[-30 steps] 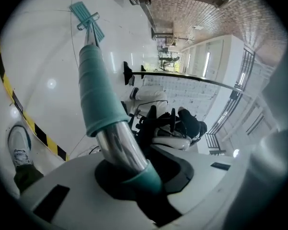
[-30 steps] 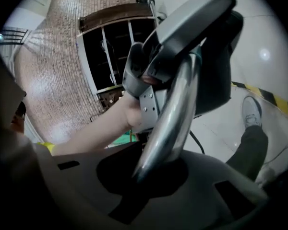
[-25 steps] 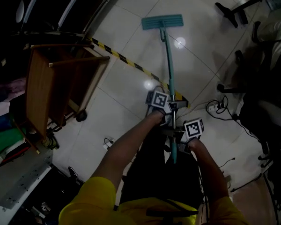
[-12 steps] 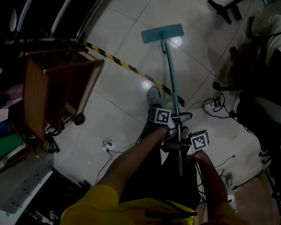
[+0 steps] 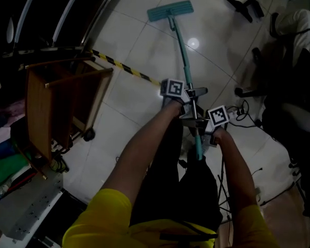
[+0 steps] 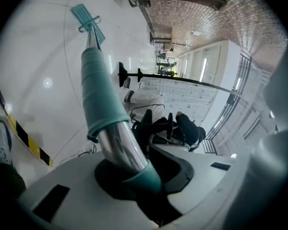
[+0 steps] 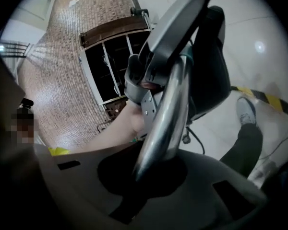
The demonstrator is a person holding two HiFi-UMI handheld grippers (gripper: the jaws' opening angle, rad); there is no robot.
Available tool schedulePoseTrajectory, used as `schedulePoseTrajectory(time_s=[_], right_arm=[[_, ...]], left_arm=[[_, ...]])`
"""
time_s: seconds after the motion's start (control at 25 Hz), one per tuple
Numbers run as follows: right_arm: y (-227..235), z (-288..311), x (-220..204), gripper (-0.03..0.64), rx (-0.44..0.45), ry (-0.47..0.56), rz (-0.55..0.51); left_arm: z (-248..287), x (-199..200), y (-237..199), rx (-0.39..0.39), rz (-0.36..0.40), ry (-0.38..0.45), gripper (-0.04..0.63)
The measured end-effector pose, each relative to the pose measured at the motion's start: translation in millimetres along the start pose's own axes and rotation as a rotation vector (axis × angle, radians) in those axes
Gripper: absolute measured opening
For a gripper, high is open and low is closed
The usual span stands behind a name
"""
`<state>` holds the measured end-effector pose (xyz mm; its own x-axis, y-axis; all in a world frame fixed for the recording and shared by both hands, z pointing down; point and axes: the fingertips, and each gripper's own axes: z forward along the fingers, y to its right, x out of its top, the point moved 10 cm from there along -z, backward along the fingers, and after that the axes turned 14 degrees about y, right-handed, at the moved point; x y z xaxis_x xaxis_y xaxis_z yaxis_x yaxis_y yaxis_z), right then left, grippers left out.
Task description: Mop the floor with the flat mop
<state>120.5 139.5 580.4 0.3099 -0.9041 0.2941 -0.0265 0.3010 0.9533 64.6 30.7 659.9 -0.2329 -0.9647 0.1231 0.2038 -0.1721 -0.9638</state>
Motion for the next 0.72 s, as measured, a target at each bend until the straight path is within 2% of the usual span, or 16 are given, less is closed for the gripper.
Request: schedulePoseTrajectory(time_s=[0.12,0.24,0.4,0.52,0.64,0.72], right_arm=[[-8,-14,-59,0.018,0.017,0.007,0.059],[-19,-39,-137,0.02,-0.026,0.006,0.11],[-44,-67,-213,0.026,-0.083,-0.004,0.171],[-40,-65,-207,0.023,-0.062,0.001,0.146],[-30,-46,-157,0.048,-0.043,-0.064,0.022],[-23,-30,-114,0.058,-0.039,-0.088,-0.044]], left_arm=[[-18,-59,9,0.049,-0.049,-0.03,0.083],[-41,-138,25,0.05,-0.106,-0.078,0.084],[-67,-220,49,0.036,-0.178,-0.038,0.086],[-65,-218,47,-0.025,-0.178,0.009,0.089],[-51,-167,37,-0.116,-0.129,0.043,0.097],[-39,-126,29,-0.148,-0.144,0.053,0.097]])
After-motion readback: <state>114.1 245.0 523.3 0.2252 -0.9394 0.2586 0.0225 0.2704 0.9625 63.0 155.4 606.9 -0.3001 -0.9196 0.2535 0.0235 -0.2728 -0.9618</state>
